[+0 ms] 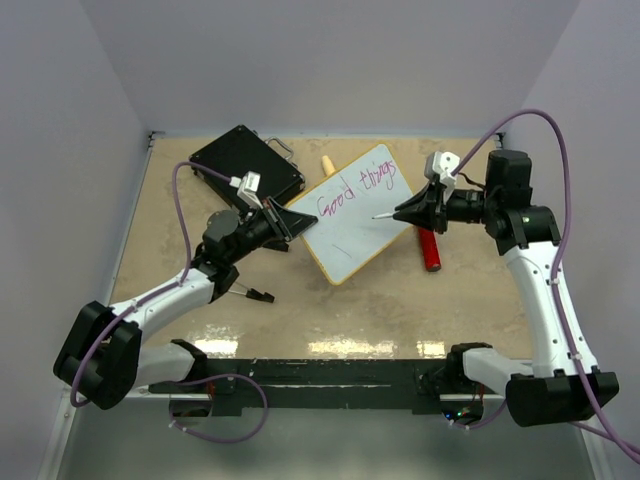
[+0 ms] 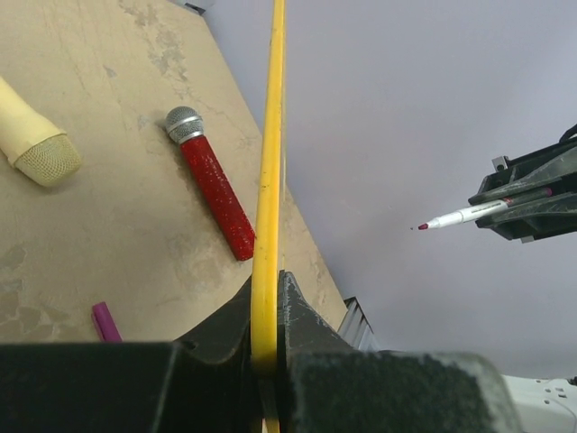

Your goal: Write a sentence on the whiteboard

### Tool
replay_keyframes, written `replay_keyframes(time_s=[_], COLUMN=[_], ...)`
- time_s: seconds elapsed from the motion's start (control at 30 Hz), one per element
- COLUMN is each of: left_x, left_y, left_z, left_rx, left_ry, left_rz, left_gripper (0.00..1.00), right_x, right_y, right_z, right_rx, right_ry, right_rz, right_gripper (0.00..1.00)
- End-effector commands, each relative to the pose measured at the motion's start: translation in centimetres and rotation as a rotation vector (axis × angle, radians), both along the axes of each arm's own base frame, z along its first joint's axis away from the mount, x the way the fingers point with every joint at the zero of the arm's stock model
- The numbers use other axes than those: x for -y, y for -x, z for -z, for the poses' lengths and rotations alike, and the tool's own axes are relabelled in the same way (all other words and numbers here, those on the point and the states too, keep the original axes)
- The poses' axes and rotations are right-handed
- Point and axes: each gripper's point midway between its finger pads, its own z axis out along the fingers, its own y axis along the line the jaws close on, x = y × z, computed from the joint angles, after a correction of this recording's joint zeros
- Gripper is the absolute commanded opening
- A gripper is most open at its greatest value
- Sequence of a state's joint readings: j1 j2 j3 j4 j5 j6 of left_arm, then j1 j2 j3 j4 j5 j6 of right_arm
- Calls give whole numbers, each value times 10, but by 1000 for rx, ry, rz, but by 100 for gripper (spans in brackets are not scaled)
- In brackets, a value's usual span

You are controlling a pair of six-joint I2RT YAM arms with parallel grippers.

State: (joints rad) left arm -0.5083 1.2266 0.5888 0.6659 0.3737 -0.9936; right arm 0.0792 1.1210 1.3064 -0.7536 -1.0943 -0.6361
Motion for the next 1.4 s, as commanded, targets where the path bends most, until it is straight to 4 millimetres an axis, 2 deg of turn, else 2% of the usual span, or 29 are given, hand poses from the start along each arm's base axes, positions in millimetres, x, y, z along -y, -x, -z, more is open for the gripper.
replay_keyframes(time_s=[0.0, 0.53, 0.83, 1.37], left_x=[3, 10, 10, 8], left_y=[5, 11, 13, 12], left_z=[-44, -38, -38, -47], left_rx=[151, 150, 156, 179], left_ry=[104, 120, 150, 188], left_rz=[6, 20, 17, 0], left_gripper=[0, 0, 0, 0], right_x=[-4, -20, -36, -48], right_y=[6, 10, 15, 21], right_z=[0, 13, 17, 24], right_rx=[15, 22, 41, 52], right_ry=[-15, 20, 58, 83], right_rz=[-38, -78, -104, -158], right_gripper=[0, 0, 0, 0])
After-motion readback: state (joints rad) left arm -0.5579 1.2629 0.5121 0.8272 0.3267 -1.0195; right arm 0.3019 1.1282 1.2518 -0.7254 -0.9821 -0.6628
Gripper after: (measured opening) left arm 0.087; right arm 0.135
